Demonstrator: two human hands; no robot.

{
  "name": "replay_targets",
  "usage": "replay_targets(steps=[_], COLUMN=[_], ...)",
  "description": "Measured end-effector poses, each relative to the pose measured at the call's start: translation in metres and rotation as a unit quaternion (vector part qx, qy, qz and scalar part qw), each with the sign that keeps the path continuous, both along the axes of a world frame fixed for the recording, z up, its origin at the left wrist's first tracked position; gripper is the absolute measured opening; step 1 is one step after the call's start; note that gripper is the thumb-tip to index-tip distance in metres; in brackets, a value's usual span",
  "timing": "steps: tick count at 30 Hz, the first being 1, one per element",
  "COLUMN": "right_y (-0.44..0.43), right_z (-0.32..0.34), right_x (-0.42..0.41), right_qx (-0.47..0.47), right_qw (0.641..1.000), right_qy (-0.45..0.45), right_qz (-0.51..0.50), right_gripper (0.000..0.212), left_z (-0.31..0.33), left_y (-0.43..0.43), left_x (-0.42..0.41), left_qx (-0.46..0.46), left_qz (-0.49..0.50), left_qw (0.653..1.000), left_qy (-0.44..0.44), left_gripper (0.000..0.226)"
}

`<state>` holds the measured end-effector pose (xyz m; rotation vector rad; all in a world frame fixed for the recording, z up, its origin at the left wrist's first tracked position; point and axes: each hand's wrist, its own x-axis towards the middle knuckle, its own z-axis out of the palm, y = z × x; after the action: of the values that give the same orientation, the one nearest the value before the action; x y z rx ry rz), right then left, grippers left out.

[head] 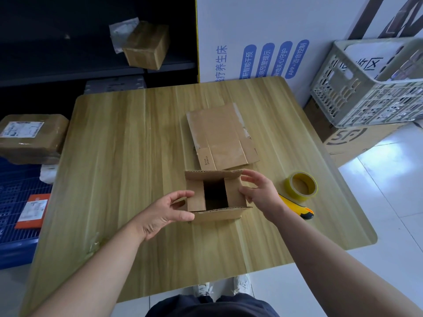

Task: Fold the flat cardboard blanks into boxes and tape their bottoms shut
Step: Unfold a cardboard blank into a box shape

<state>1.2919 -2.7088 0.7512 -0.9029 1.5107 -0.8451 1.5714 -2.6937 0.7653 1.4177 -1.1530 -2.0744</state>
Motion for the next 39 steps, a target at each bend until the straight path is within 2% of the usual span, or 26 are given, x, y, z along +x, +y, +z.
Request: replay_targets(steps=[4,7,11,13,14,16,18,21,24,28,33,39], right_y=[-0.003,-0.003,-0.004,-0.003,-0.003,-0.002,-0.001,0.001,0.002,0.005,0.007,0.008], right_z=[0.006,0.014,0.015,0.012,0.011,0.005,0.002,-0.002,-0.006,-0.007,-0.006,-0.007], right_x=[-0.004,-0.004,-0.003,-0.002,-0.003,-0.004,-0.004,-0.004,-0.004,-0.005,-0.003,-0.003], right_qx=[0.029,0.043,0.047,0.038,0.03,0.015,0.009,-0.01,-0.012,-0.001,0.003,0.003], right_qw=[0.998,0.996,0.995,0.996,0.996,0.996,0.997,0.998,0.998,0.998,0.997,0.997], right_qy=[-0.045,-0.071,-0.065,-0.047,-0.038,-0.026,-0.014,-0.001,-0.005,-0.034,-0.057,-0.073], right_qz=[0.03,0.042,0.05,0.063,0.073,0.082,0.071,0.067,0.059,0.052,0.045,0.027], right_gripper=[0.046,0.033,0.032,0.016,0.007,0.011,0.02,0.026,0.027,0.028,0.021,0.019], left_z=[-0.002,-0.001,-0.004,-0.005,-0.005,-0.003,0.0,-0.002,-0.005,-0.009,-0.013,-0.025], left_y=[-0.001,-0.002,-0.003,-0.003,-0.003,-0.002,-0.002,-0.004,-0.002,0.005,0.007,0.004], left_x=[-0.007,-0.011,-0.016,-0.023,-0.027,-0.031,-0.032,-0.031,-0.028,-0.028,-0.023,-0.023], left_qx=[-0.077,-0.118,-0.178,-0.218,-0.235,-0.254,-0.278,-0.32,-0.318,-0.278,-0.238,-0.23], left_qz=[-0.012,-0.032,0.007,0.039,0.054,0.064,0.023,-0.042,-0.01,0.065,0.061,0.109], left_qw=[0.994,0.983,0.959,0.937,0.924,0.909,0.906,0.895,0.901,0.926,0.943,0.946], left_qy=[-0.078,-0.14,-0.219,-0.269,-0.297,-0.324,-0.318,-0.308,-0.295,-0.249,-0.225,-0.2], left_gripper=[0.085,0.079,0.035,0.023,0.025,0.039,0.055,0.04,0.025,0.01,0.028,0.018])
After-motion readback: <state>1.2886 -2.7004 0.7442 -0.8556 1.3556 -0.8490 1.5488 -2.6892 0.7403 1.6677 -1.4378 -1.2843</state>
